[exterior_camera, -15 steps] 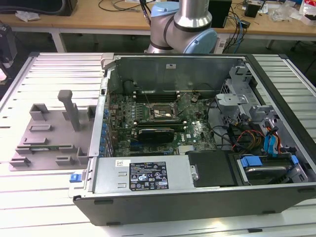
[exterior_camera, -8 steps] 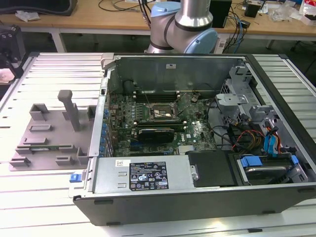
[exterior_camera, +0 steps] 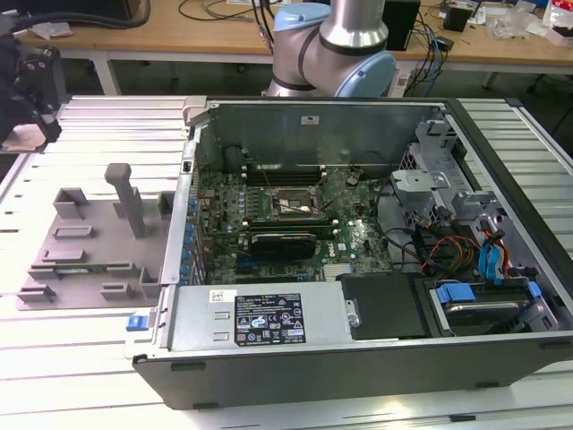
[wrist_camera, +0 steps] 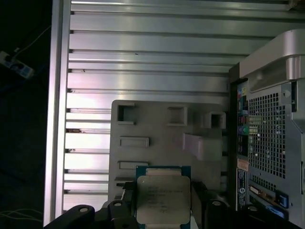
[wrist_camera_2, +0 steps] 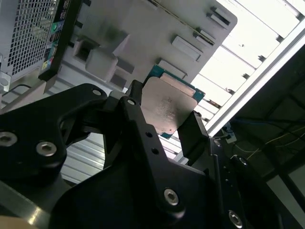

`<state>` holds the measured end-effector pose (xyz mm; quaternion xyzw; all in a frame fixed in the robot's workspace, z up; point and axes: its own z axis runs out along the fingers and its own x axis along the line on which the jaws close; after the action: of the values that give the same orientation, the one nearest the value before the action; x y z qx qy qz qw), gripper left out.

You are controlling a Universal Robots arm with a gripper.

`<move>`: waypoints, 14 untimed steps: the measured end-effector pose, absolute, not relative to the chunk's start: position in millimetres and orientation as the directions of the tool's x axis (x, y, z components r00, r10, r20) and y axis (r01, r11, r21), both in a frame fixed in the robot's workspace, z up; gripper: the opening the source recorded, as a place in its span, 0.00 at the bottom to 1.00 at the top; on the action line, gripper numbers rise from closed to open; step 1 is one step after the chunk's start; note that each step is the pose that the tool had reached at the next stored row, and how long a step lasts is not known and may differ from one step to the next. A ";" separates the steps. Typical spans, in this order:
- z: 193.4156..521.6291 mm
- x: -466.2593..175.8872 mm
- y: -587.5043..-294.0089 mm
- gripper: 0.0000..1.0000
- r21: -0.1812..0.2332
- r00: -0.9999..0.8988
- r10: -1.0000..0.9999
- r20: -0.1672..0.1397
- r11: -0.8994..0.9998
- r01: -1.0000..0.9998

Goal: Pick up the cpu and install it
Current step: 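Pick up the cpu and move it towards the insertion slot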

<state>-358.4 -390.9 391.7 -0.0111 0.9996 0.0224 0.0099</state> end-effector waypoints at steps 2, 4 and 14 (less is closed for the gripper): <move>391.8 -350.8 -390.9 0.55 0.044 -1.000 -0.022 -0.020 0.999 -0.023; 391.8 -347.2 -390.9 0.55 0.044 -1.000 -0.022 -0.020 0.999 -0.023; 391.8 -330.4 -390.8 0.55 0.044 -1.000 -0.022 -0.020 0.999 -0.023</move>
<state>-330.4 -390.8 391.8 -0.0111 0.9996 0.0223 0.0099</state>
